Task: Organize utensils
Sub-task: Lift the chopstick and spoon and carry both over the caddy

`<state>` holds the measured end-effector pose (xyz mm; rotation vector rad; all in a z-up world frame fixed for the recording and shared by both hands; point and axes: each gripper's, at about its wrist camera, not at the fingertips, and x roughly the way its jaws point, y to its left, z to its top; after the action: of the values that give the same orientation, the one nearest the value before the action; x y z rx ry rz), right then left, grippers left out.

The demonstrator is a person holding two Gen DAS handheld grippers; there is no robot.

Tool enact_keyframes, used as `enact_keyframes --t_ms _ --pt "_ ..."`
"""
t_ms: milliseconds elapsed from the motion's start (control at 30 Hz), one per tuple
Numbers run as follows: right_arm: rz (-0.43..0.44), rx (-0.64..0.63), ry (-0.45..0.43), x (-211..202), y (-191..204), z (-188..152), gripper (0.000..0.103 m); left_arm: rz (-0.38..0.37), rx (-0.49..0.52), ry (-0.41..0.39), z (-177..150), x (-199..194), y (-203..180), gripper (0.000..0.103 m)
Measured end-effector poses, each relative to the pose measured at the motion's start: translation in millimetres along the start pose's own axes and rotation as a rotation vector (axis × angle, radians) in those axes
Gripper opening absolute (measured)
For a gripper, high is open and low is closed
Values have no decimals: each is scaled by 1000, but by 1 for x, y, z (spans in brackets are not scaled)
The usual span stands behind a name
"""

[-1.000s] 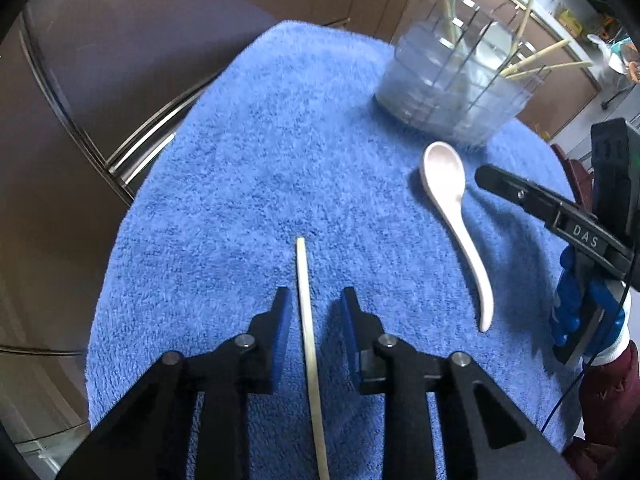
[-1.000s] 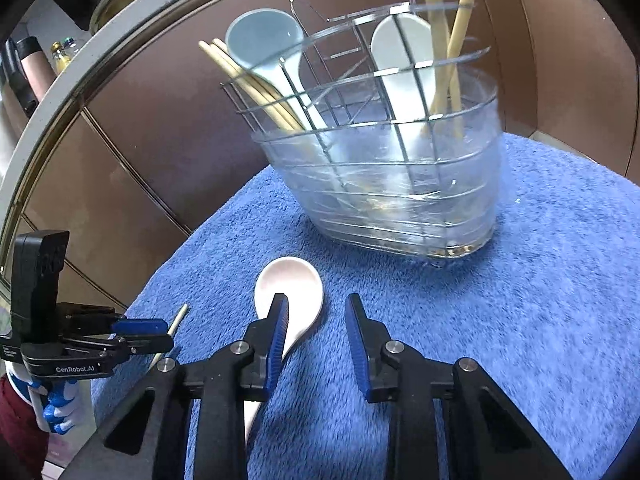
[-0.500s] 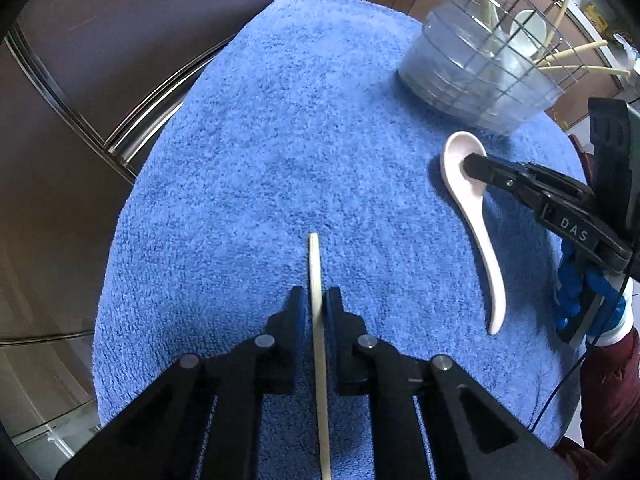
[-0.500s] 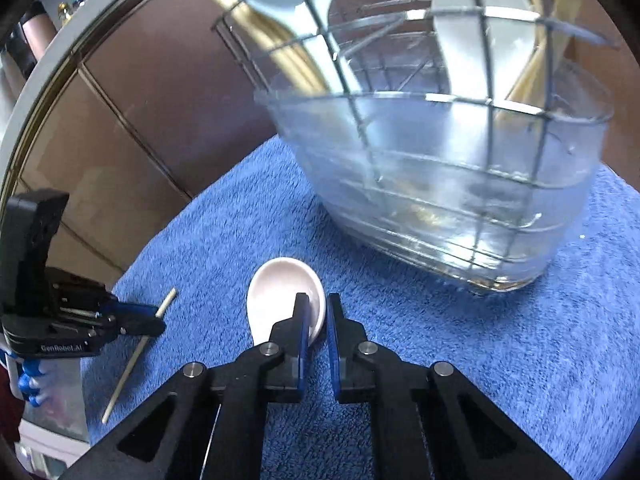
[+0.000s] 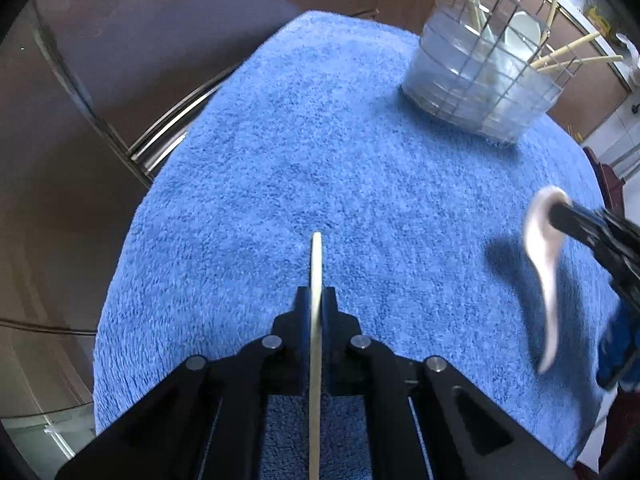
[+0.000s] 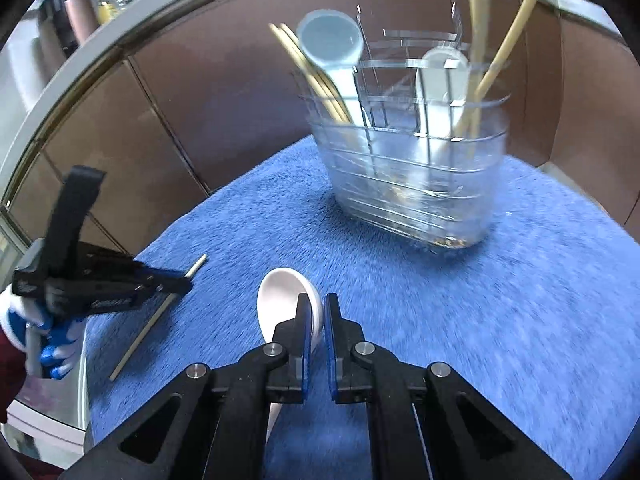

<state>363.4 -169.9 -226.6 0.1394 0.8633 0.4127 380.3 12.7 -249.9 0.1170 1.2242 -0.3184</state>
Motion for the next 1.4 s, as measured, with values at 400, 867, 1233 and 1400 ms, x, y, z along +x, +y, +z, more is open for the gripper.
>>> enact_keyframes --t_ms 400,867,1233,1400 --pt "-145 -36 -179 -82 30 -19 6 -85 -41 -297 -37 -109 -13 5" --pt "-304 -91 -607 -151 43 78 6 -240 -89 -669 42 -209 -54 4" --pt "-432 -82 -742 -100 4 131 6 -255 -240 -967 154 -189 -75 4" --pt "-474 -105 -750 -77 -13 137 6 -195 -270 -1053 179 -161 -81 4"
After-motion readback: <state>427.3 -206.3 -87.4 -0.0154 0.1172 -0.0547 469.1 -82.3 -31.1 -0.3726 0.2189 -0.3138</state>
